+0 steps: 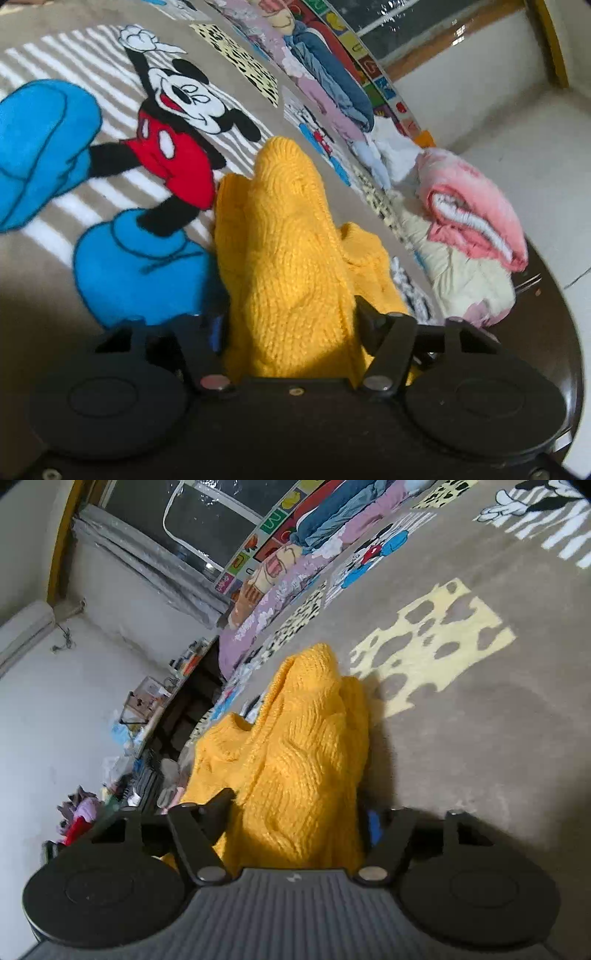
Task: Fold clothes
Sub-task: 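Grasp the folded sweater with both grippers and lift it off the bed, then carry the sweater with both grippers onto the clothes stack and release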
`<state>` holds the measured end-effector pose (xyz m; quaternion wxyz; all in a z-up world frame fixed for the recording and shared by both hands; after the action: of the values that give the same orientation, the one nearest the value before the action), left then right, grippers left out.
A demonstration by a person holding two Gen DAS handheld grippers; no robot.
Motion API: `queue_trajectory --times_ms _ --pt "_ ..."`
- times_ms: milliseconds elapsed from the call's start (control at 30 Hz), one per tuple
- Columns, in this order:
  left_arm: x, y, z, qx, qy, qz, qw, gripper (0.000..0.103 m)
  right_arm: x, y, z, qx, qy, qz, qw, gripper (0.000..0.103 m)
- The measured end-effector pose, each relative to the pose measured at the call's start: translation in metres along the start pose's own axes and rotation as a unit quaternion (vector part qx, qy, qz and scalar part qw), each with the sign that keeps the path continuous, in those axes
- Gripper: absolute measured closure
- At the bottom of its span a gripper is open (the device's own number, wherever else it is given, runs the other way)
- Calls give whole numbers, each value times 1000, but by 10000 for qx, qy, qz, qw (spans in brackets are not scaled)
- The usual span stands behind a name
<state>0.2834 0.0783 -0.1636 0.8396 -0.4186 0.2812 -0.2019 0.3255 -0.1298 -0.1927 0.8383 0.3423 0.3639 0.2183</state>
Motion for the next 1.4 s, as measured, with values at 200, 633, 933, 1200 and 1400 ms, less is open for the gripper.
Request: queue_trajectory --times_ms 200,633,933,1200,1400 --pt "-52 -7 27 -266 -587 -185 9977 43 -1 41 5 -77 -25 396 9992 44" --pt "-221 3 144 -349 -2379 168 9705 43 81 235 1 -705 732 1665 9808 44" --pt "-284 31 240 -374 -3149 527 9469 43 156 362 -3 -1033 1093 2256 9625 44" --pt "-314 37 322 -372 -3598 906 9279 43 210 443 9 -1138 1194 2637 9504 44" --pt "-317 69 355 -545 -3599 1746 9149 28 246 487 19 -1278 1140 2747 9462 44"
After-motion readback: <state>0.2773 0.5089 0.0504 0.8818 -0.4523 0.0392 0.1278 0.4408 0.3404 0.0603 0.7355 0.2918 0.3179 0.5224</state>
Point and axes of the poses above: each gripper's, at about its wrist camera, not at the fingertips, and x roughly the way its jaws point, y to its left, z to its top, the point moved 9 cm from there along x, roughly the way its jaws point, and after that the axes turned 10 degrees about -z, right-handed, at the moved point
